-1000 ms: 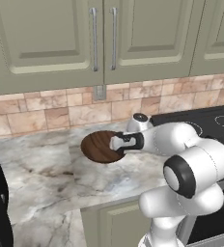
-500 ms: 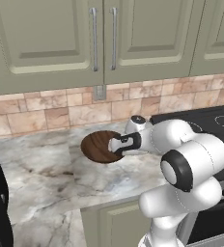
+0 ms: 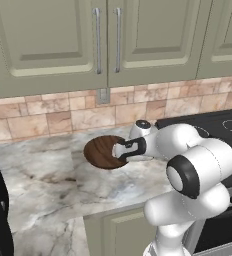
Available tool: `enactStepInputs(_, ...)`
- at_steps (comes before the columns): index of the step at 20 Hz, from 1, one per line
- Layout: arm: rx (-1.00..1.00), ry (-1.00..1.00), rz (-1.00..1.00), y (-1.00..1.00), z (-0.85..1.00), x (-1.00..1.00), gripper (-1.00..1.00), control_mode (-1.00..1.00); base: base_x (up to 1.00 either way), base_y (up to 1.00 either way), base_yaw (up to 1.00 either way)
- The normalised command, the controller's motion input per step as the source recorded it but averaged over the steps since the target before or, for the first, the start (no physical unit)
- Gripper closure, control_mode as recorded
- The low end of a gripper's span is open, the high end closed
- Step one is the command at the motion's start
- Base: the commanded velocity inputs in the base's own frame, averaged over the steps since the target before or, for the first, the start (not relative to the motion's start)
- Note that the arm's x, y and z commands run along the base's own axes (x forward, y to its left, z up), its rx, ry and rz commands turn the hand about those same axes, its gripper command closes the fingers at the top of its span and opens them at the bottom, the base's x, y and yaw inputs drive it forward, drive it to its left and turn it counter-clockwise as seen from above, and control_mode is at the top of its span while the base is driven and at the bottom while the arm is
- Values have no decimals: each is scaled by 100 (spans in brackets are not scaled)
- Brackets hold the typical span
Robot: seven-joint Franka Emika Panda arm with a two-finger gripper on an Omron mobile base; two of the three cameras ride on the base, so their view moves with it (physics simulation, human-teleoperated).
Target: Pick the cup and bowl from the counter and place them on the counter next to the sink.
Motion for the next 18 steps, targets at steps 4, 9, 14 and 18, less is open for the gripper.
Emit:
enactStepInputs(4, 0, 0, 0, 0, 0, 0, 100, -100, 0, 0, 0)
enactStepInputs(9, 0, 0, 0, 0, 0, 0, 100, -100, 0, 0, 0)
enactStepInputs(14, 0, 1, 0, 0, 1, 0, 100, -100, 0, 0, 0)
enactStepInputs(18, 0, 4, 0, -2, 17, 0, 100, -100, 0, 0, 0)
